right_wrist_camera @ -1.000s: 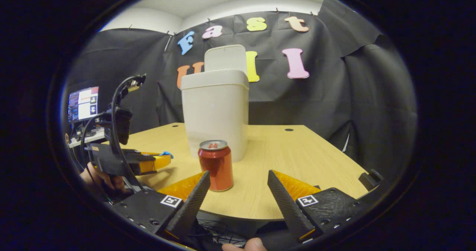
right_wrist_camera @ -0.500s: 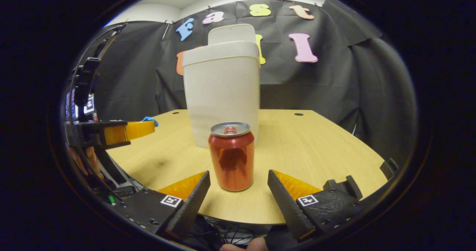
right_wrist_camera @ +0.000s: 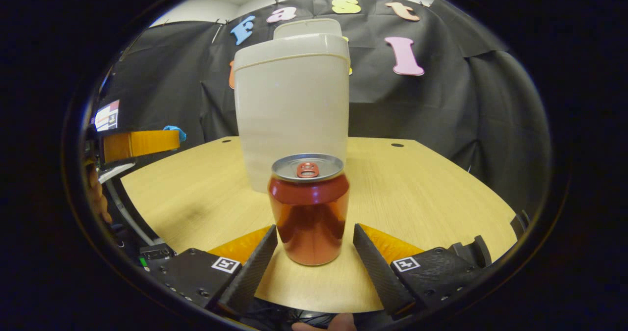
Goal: Press the lid of the desktop garbage bin to open it, pick up the crumpled paper on the desktop and throw it into the bin, then pick up the pop can on the desktop and drop it into the bin, and finally close the garbage bin lid.
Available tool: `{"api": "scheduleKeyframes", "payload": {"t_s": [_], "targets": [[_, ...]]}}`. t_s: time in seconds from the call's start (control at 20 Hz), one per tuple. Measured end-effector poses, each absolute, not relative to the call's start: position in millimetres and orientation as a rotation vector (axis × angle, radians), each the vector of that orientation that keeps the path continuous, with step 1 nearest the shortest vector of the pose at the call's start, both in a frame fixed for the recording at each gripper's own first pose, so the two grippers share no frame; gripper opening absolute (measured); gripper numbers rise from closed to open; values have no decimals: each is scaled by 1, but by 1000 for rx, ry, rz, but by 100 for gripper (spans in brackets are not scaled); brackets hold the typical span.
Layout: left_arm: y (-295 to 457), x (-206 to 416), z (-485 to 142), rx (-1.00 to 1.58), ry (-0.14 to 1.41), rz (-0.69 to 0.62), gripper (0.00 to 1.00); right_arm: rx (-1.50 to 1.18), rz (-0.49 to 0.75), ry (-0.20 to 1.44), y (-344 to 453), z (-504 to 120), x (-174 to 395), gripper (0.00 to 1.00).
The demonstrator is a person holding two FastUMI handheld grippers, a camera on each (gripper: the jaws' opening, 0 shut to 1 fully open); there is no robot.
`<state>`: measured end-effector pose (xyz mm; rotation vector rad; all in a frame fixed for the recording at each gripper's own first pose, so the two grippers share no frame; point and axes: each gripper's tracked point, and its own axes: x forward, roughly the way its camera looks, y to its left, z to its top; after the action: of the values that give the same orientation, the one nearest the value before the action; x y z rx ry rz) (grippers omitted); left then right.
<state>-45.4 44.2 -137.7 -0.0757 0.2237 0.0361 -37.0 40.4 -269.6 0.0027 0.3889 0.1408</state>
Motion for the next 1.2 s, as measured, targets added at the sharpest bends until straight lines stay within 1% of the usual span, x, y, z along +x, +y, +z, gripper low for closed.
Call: {"api": "scheduleKeyframes", "payload": {"t_s": [0.05,0.1,0.3,0.4,0.5,0.55,0.75,0.85,0.9,1.0,1.05,1.2], "targets": [[45,-43,-131,-82,210,36,26,6,139,392,41,-270,-35,94],[46,-40,-122,-82,192,38,26,8,139,398,41,-270,-32,97],[45,-27,-86,-39,118,36,26,18,151,410,44,-274,-31,97],[35,-22,-78,-25,108,11,26,19,147,408,43,-272,-31,93],[32,-16,-65,-5,86,6,26,24,140,408,41,-271,-30,92],[33,-13,-57,0,66,5,26,37,143,409,39,-271,-30,82],[15,5,-26,-40,33,-59,26,68,155,410,35,-263,-32,81],[12,15,-5,-36,6,-61,26,84,164,397,32,-257,-36,81],[8,22,9,-29,-16,-53,22,88,169,384,29,-251,-39,81],[-1,38,19,-32,-33,-57,31,93,166,349,20,-235,-40,81],[-6,49,25,-40,-37,-71,27,86,154,323,12,-226,-40,81],[-12,75,32,-77,-27,-88,28,52,131,288,-5,-218,-44,81]]}}
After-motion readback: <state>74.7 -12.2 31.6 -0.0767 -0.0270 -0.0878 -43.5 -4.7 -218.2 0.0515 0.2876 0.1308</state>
